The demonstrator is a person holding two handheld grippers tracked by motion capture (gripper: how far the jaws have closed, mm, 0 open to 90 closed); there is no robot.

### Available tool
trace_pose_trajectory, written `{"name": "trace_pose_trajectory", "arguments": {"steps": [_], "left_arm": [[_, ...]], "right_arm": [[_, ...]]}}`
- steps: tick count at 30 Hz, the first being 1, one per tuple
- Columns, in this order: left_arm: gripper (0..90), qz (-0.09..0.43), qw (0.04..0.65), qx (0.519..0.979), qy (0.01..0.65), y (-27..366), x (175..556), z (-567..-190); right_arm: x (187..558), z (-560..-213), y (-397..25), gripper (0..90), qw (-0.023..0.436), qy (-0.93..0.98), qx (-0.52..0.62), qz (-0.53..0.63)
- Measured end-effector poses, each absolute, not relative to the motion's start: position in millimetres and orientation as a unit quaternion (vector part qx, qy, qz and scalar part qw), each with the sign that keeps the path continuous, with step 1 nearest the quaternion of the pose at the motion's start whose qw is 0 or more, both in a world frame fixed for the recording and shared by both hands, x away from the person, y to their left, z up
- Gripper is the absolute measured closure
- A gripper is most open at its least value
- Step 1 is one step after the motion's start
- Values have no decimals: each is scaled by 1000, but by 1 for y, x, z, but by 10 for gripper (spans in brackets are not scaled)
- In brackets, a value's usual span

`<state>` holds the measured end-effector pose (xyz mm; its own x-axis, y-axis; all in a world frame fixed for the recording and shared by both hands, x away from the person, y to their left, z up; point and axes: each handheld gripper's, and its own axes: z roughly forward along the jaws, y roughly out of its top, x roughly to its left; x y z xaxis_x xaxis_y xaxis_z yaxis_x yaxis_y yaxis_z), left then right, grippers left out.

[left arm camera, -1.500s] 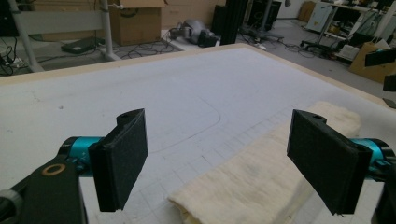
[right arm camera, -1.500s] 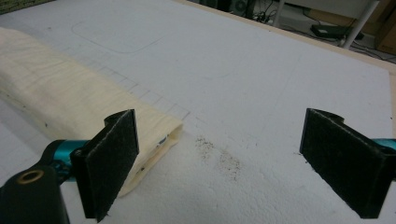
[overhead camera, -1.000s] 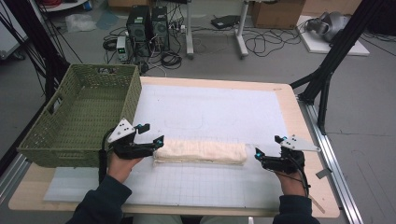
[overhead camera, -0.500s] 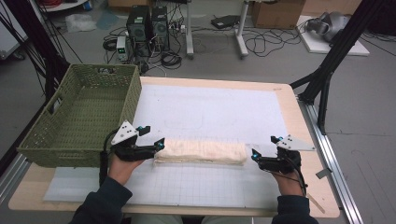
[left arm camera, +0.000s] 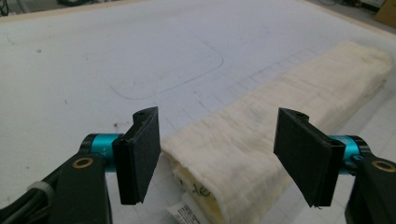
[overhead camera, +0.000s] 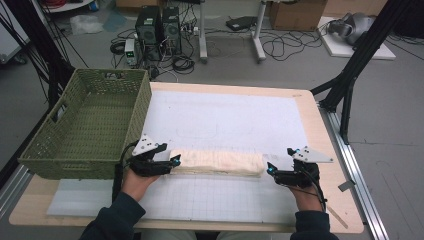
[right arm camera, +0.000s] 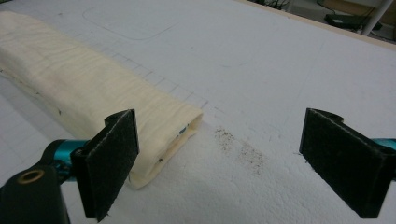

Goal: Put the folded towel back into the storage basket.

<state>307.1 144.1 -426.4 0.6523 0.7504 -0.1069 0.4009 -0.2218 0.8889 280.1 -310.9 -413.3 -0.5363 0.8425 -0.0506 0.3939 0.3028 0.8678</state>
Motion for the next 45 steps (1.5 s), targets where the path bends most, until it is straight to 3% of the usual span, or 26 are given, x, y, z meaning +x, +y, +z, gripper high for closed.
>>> {"name": "trace_pose_trajectory", "arguments": {"steps": [9, 23, 35, 41, 45], "left_arm": [[396, 173, 446, 778, 407, 140, 308, -439], [432, 149, 414, 790, 427, 138, 309, -449], [494, 163, 408, 795, 418, 134, 304, -450], [563, 163, 410, 801, 405, 131, 302, -450], [664, 160, 415, 803, 398, 129, 300, -450]], "right_arm": [[282, -415, -310, 111, 257, 766, 402, 430], [282, -416, -308, 111, 254, 768, 402, 429], [284, -418, -304, 112, 243, 770, 399, 435], [284, -418, -302, 112, 241, 772, 395, 435], [285, -418, -301, 112, 238, 774, 396, 434]]}}
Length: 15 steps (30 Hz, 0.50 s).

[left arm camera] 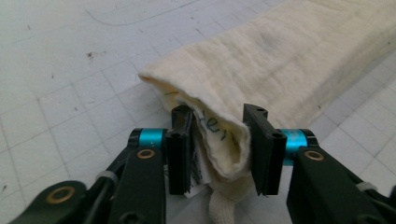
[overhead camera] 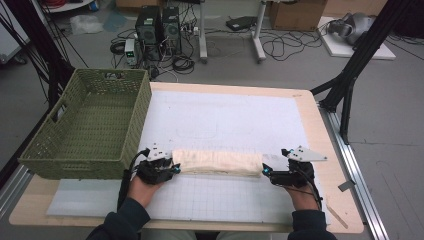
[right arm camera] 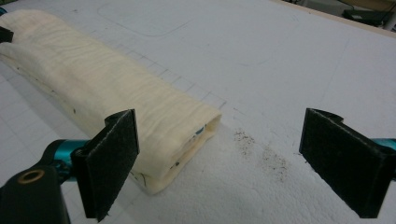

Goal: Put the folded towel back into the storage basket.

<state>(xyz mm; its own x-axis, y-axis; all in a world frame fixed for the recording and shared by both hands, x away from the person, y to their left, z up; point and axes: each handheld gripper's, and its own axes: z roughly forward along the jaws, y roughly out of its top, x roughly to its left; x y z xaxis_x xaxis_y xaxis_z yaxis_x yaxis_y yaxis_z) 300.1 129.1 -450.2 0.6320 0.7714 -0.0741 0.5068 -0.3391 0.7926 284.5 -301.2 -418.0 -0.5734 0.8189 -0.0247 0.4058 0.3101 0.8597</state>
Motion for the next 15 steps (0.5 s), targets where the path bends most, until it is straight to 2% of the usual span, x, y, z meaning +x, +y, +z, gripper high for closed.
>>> {"name": "trace_pose_trajectory", "arguments": {"steps": [7, 13, 15], "left_arm": [[803, 153, 421, 803, 393, 128, 300, -450], [820, 140, 442, 791, 399, 132, 301, -447], [820, 141, 448, 788, 398, 132, 300, -447]], "right_arm": [[285, -418, -300, 112, 238, 774, 395, 434], [286, -418, -300, 117, 238, 771, 399, 435], [286, -419, -300, 154, 232, 773, 399, 436]]}}
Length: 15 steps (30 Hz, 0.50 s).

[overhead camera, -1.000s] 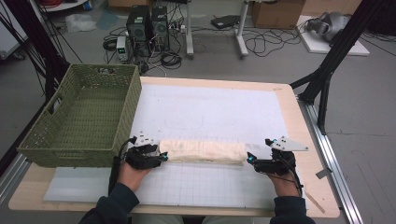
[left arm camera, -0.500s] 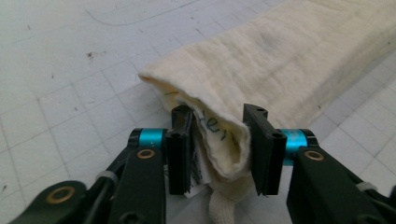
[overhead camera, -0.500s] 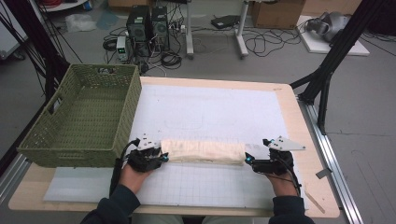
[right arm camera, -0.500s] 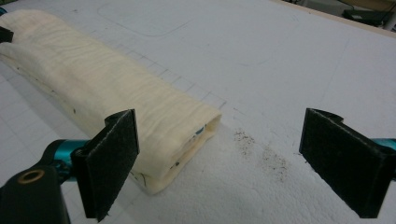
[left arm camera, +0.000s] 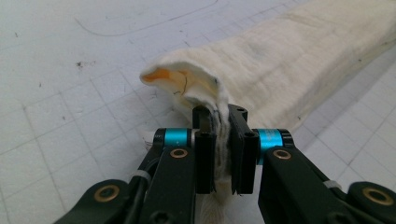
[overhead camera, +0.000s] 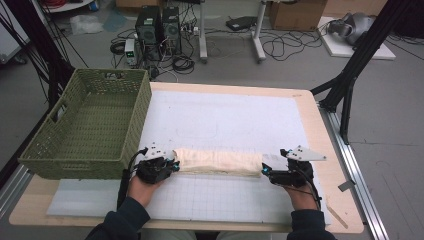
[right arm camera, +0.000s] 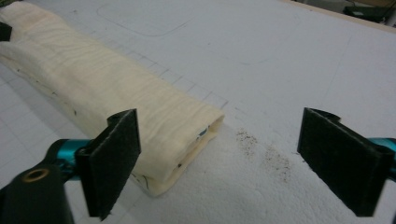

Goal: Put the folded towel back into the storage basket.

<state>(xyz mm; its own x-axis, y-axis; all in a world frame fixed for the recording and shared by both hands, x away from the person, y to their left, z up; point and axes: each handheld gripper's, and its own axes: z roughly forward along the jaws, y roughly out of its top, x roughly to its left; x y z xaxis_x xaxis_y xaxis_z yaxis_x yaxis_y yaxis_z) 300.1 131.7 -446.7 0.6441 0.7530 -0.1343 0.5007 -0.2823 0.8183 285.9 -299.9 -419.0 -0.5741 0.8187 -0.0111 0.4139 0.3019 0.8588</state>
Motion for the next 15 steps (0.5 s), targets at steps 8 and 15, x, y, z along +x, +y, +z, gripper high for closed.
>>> {"name": "trace_pose_trajectory", "arguments": {"steps": [8, 15], "left_arm": [[817, 134, 458, 783, 399, 134, 300, -445], [817, 139, 454, 786, 396, 134, 300, -446]], "right_arm": [[290, -427, -290, 220, 217, 772, 419, 425], [294, -436, -283, 353, 202, 780, 434, 403]]}}
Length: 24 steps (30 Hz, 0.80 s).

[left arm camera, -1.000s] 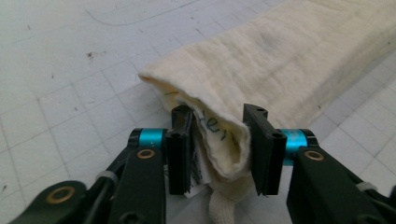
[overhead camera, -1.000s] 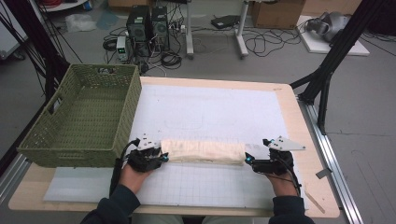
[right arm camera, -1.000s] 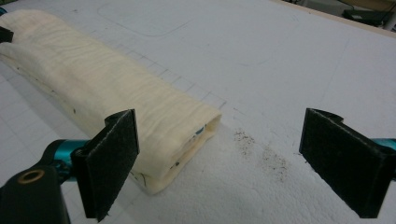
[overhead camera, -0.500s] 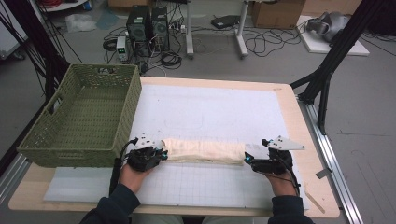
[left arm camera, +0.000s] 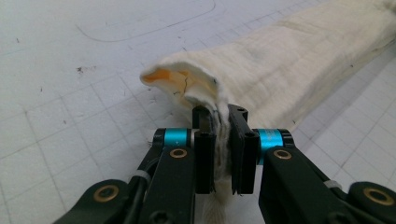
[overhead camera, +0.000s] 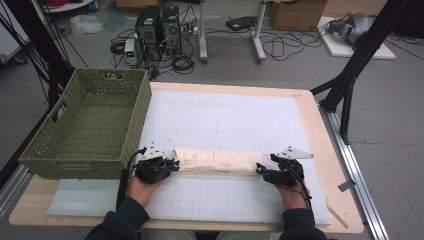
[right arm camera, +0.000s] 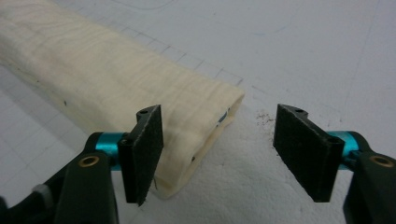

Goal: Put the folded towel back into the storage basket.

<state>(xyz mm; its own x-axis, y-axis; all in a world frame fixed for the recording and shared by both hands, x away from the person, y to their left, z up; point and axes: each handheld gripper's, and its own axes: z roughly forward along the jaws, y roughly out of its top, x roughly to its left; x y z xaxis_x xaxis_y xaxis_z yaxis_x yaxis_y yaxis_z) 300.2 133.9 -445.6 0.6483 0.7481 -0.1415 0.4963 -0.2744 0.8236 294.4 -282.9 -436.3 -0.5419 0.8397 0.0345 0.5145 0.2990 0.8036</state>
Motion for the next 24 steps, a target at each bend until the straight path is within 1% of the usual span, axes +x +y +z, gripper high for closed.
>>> {"name": "trace_pose_trajectory", "arguments": {"steps": [13, 19, 24], "left_arm": [[815, 143, 448, 790, 393, 133, 300, -447], [815, 142, 448, 790, 393, 134, 301, -447], [813, 141, 446, 791, 393, 134, 301, -448]], "right_arm": [[296, -446, -276, 504, 165, 805, 426, 379], [295, -447, -275, 548, 159, 808, 421, 380], [296, -448, -276, 616, 144, 807, 422, 388]]}}
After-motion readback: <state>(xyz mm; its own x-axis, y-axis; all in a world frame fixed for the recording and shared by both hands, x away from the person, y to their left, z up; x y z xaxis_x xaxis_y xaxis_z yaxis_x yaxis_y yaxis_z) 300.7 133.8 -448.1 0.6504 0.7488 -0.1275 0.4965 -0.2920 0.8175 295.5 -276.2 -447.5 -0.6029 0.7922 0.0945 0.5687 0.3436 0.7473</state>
